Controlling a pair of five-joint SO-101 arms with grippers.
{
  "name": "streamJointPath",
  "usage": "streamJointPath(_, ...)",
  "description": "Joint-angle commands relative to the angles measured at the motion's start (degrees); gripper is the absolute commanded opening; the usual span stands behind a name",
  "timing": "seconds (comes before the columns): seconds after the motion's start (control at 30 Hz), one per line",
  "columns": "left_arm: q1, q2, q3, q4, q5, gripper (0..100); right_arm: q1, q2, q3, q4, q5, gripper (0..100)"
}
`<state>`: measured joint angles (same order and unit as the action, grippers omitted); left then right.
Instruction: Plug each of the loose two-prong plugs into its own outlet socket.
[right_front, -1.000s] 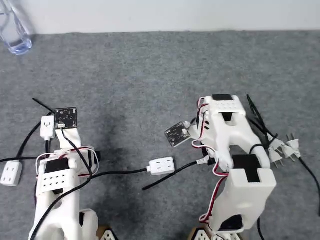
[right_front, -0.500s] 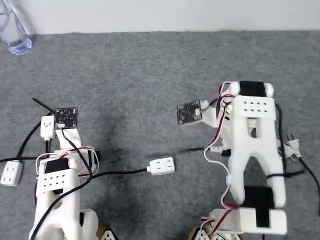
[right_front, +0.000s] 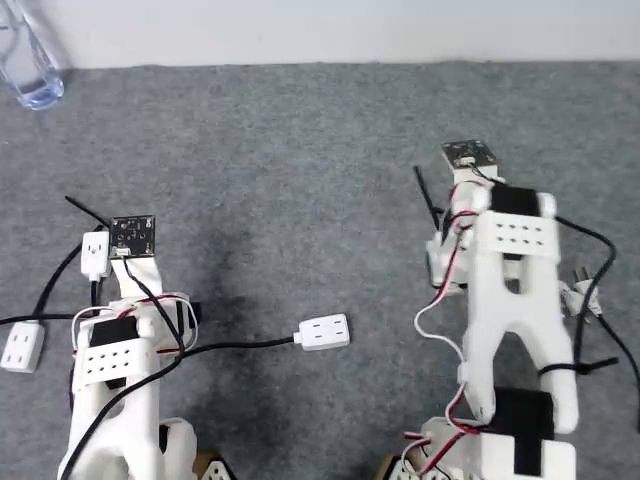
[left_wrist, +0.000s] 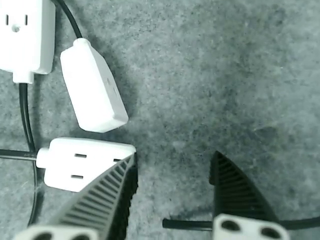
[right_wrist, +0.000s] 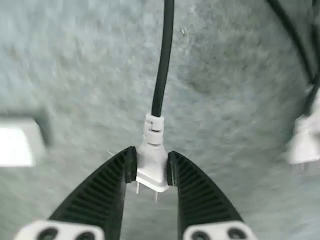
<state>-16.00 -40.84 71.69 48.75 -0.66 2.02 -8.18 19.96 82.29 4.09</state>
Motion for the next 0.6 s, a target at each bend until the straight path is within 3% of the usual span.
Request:
streamJointPath(0.0, 0.09, -0.88, -0.22, -1.49, 0.53, 23, -2.15, -2.15, 2.02, -1.8, -7.47, 0.9)
streamJointPath(0.17, 0.35, -0.88, -0.22, -1.49, 0.53, 23, -3.47, -2.51, 8.88, -10.51, -10.73, 0.8)
streamJointPath(0.3, 0.35, -0.88, -0.22, -1.49, 0.53, 23, 2.86, -2.59, 15.56, -26.51, -33.67, 0.6)
streamJointPath(0.4, 0.35, -0.88, -0.22, -1.49, 0.53, 23, 4.53, -2.59, 18.02, -31.08, -34.99, 0.7)
streamJointPath(0.57, 0.35, -0.88, -0.22, -1.58, 0.53, 23, 3.74, -2.07, 18.55, -28.79, -38.95, 1.0)
